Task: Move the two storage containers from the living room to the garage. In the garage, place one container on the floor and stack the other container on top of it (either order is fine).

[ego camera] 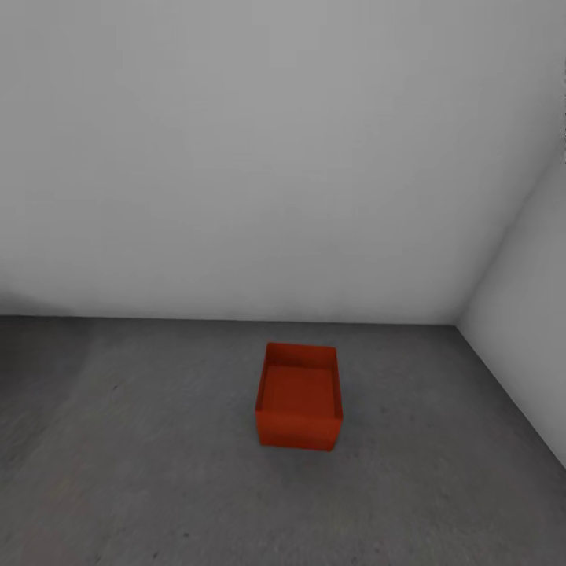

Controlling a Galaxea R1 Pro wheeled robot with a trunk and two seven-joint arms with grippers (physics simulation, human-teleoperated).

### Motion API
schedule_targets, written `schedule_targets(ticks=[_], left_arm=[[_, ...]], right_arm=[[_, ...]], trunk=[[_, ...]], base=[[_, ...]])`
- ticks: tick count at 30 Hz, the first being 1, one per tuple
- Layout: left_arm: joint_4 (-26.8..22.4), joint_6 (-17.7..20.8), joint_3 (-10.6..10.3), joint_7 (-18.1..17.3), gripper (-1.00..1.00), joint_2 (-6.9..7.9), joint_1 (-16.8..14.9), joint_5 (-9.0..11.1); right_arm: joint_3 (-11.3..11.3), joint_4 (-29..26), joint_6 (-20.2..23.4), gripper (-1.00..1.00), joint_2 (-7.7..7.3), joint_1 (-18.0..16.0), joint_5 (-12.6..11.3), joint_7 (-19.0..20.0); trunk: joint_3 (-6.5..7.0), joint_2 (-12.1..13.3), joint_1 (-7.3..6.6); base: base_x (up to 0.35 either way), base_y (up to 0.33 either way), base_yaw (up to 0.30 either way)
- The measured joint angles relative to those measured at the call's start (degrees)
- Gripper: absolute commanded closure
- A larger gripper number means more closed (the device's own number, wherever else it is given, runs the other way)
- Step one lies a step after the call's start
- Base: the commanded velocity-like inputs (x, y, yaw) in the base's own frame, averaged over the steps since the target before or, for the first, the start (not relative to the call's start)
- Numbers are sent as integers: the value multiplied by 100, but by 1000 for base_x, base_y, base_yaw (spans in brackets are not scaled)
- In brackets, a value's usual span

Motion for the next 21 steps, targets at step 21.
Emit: schedule_targets(ticks=[21], left_arm=[[7, 41, 0, 3, -100, 4, 0, 1]], right_arm=[[0, 0, -8, -100, 8, 0, 3, 0]], trunk=[[191, 0, 0]], base=[[0, 0, 0]])
